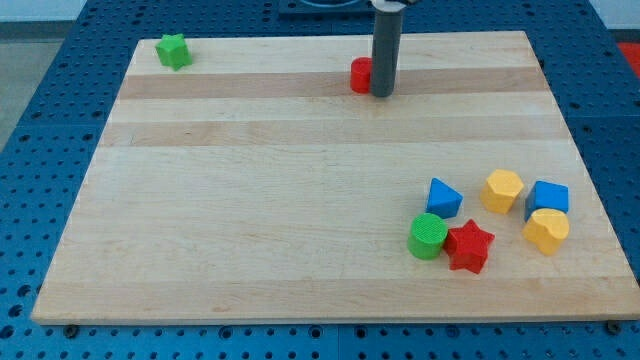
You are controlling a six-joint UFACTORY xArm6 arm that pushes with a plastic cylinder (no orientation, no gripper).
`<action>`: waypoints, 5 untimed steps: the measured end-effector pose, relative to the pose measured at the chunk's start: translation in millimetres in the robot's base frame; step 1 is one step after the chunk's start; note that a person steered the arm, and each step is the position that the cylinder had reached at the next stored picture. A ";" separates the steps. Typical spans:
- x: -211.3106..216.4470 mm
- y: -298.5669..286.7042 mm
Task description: Move the red circle to the top center
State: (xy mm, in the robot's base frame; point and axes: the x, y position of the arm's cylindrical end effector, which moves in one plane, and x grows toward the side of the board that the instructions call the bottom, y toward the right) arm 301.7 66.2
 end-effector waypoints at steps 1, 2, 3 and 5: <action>-24.5 -3.9; -42.1 -15.9; -50.4 -36.6; -48.2 -40.4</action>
